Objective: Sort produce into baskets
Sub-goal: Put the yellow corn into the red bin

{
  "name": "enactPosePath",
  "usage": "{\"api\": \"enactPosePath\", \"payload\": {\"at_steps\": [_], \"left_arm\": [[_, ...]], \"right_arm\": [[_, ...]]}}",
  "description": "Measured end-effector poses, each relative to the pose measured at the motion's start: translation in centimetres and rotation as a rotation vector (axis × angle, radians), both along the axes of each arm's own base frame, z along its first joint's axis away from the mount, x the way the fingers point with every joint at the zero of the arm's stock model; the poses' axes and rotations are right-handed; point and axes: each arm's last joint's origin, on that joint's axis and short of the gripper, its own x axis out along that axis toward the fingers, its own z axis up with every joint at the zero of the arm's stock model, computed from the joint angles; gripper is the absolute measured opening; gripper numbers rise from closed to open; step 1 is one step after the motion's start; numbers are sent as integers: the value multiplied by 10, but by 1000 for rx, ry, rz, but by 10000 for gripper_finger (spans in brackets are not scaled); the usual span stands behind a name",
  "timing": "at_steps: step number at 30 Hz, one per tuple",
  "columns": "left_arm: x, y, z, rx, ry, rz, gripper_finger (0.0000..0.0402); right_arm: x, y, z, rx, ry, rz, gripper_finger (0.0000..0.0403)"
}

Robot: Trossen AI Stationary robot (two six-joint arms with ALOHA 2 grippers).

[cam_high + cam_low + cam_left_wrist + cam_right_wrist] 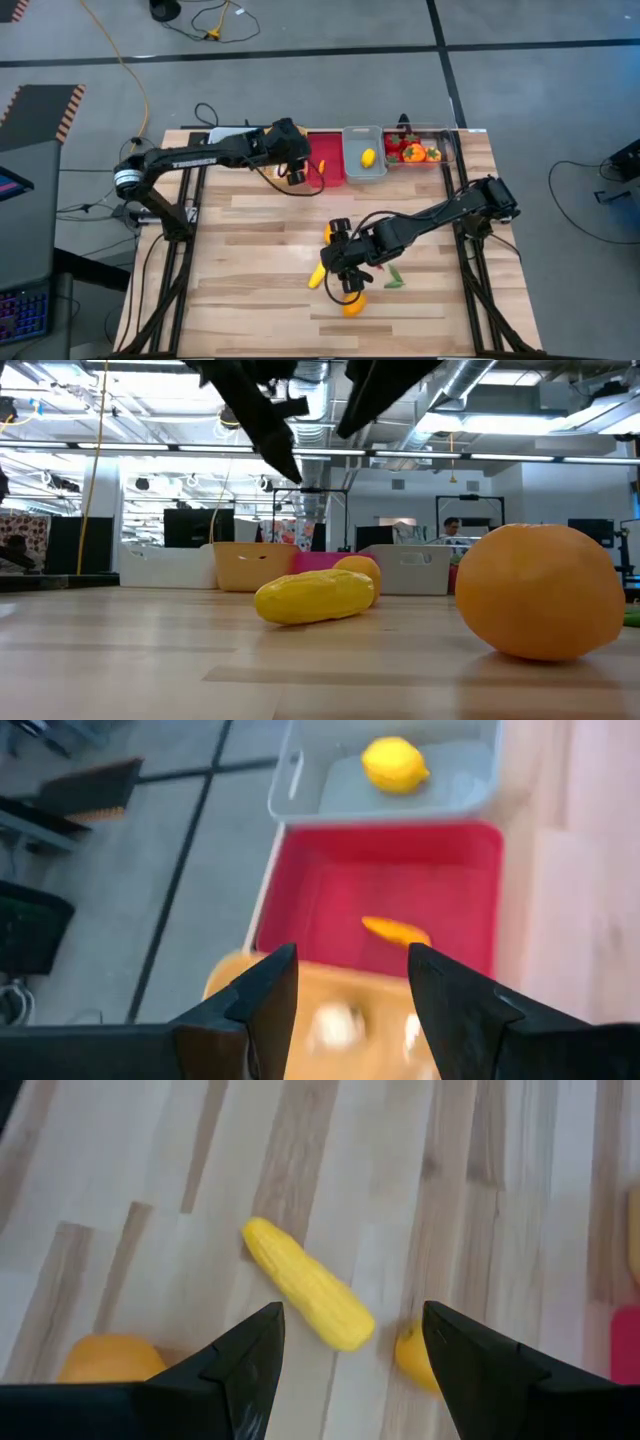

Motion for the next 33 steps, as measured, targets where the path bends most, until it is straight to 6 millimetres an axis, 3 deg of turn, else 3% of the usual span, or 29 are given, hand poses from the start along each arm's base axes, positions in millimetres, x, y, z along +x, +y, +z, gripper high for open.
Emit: {"api": "enactPosePath", "payload": {"at_steps": [11,15,19,23,33], "left_arm": [[-75,-45,75,-41,-157,16,178],[-103,-61,85,-82,-221,27,178],[-125,-74,85,-141,-252,28,178],[-138,-84,73,-183,-253,14,178],[-144,-98,27,-272,-192,27,178]], "right_arm": [[4,2,-29,13,-74,104,265],[6,1,-38,24,-108,102,265],[5,-2,-50,24,-117,98,265],[5,-6,-59,31,-150,90,265],[0,-20,-80,18,-110,59,265]]}}
